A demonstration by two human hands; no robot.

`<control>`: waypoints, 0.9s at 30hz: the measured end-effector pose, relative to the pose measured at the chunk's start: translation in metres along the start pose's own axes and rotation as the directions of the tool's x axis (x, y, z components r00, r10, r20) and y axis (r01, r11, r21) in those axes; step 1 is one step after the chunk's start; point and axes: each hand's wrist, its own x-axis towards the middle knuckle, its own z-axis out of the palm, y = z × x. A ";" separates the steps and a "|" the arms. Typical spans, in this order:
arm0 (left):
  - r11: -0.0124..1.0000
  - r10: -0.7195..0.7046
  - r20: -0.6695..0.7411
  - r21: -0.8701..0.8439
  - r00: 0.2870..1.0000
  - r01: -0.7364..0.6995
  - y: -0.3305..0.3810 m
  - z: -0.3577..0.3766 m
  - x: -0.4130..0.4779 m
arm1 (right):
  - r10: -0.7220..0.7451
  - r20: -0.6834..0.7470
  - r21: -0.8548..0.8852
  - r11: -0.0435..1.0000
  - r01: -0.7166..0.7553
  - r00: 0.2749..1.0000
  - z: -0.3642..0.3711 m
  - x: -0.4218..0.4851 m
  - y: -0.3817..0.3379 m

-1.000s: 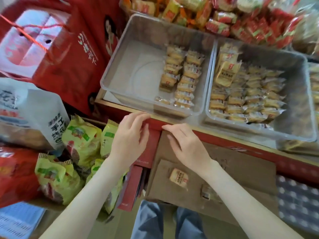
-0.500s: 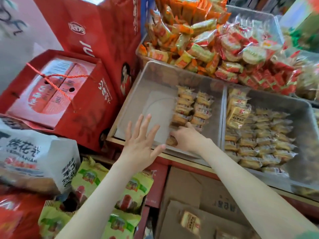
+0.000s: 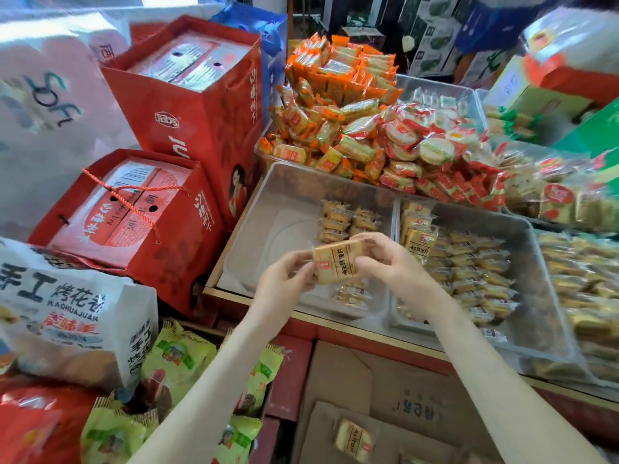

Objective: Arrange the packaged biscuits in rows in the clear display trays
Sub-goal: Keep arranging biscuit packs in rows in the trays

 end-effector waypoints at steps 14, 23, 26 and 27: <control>0.966 0.190 0.043 -0.184 0.981 -0.180 0.106 0.058 -0.095 | -0.054 -0.308 0.614 0.751 0.242 0.950 -0.047 -0.127 -0.036; 0.965 0.253 -0.091 -0.053 0.963 -0.259 0.112 0.078 -0.116 | 0.012 -0.435 0.542 0.802 0.251 0.900 -0.062 -0.158 -0.047; 0.962 0.273 -0.174 0.027 0.946 -0.272 0.109 0.087 -0.113 | 0.054 -0.462 0.555 0.796 0.241 0.885 -0.058 -0.160 -0.049; 0.956 0.294 -0.203 0.091 0.934 -0.281 0.109 0.090 -0.115 | 0.074 -0.479 0.568 0.786 0.244 0.875 -0.056 -0.160 -0.050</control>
